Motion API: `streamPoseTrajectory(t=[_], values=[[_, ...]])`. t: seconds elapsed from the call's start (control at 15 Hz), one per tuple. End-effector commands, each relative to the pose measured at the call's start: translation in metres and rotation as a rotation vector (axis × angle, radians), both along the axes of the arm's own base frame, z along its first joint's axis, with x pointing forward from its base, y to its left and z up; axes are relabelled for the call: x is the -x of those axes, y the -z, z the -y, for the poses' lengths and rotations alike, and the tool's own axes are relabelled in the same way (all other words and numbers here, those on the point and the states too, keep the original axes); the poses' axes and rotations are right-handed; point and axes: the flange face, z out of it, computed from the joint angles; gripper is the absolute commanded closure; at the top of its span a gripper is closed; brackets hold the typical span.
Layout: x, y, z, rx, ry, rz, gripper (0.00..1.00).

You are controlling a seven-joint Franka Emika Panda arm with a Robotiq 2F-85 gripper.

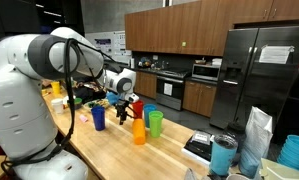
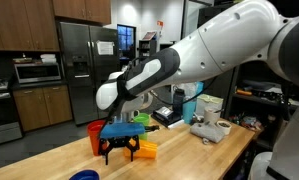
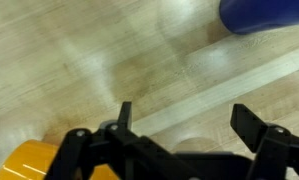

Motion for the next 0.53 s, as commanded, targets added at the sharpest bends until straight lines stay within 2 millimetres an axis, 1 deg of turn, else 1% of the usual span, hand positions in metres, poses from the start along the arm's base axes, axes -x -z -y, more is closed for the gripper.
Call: streamPoseTrajectory(t=[0.0, 0.2, 0.47], values=[[-0.002, 0.000, 0.001, 0.015, 0.017, -0.023, 0.00], [-0.002, 0.002, 0.005, -0.015, 0.041, -0.022, 0.00], [0.004, 0.009, 0.031, -0.089, 0.132, 0.008, 0.00]])
